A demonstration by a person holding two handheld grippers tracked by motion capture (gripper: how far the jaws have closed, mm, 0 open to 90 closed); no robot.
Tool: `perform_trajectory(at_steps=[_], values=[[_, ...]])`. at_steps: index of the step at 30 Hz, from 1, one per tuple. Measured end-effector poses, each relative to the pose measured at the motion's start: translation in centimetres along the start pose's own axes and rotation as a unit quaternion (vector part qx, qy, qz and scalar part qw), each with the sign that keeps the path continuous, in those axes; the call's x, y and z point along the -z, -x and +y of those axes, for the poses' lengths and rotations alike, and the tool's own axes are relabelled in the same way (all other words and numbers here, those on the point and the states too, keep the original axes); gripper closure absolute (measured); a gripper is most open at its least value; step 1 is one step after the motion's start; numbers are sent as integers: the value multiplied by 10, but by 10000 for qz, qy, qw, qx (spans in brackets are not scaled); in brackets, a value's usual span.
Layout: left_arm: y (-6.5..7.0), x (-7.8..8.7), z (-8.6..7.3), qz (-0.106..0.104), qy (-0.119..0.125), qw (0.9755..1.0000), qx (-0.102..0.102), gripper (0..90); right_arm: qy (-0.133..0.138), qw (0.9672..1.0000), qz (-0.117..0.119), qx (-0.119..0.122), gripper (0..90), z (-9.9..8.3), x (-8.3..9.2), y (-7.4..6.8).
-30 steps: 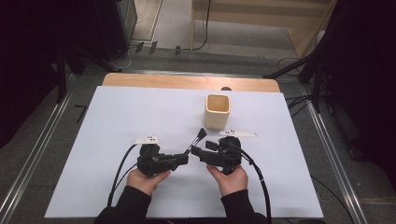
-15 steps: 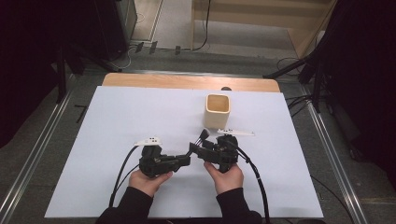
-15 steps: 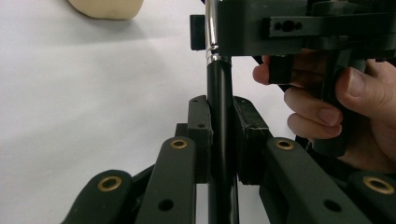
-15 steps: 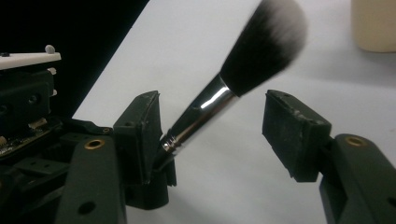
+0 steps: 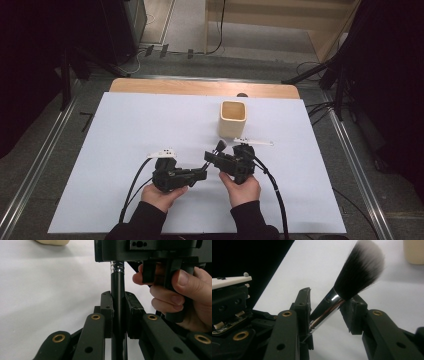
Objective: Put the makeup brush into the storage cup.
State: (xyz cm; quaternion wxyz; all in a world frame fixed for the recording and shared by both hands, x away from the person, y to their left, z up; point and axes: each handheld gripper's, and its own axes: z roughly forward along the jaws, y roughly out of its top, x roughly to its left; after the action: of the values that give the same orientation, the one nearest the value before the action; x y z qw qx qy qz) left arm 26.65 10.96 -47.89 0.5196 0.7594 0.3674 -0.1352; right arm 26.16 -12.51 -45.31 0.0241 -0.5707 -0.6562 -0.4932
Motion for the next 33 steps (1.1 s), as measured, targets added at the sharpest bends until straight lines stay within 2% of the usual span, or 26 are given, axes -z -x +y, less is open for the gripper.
perform_trajectory(at_steps=[10, 19, 23, 25, 29, 33], values=[[2, -4, -2, -21, -71, 10000, -27, 798, 30, 9995, 176, -253, 692, -1, 2, 1], [2, -6, -2, -11, -112, 9999, -58, 799, 70, 9993, 275, -253, 718, -1, 2, 1], [1, -7, -2, -52, -154, 9999, -53, 799, 68, 9985, 413, -351, 743, -2, 2, 1], [2, -8, -2, -45, -143, 9999, -54, 798, 33, 9977, 473, -477, 756, -1, 1, 1], [2, -8, -2, -86, -153, 9998, -44, 797, 31, 9971, 579, -494, 766, -1, 2, 1], [2, -9, -1, -72, -292, 9995, -74, 793, -32, 9965, 659, -514, 784, 0, 1, 2]])
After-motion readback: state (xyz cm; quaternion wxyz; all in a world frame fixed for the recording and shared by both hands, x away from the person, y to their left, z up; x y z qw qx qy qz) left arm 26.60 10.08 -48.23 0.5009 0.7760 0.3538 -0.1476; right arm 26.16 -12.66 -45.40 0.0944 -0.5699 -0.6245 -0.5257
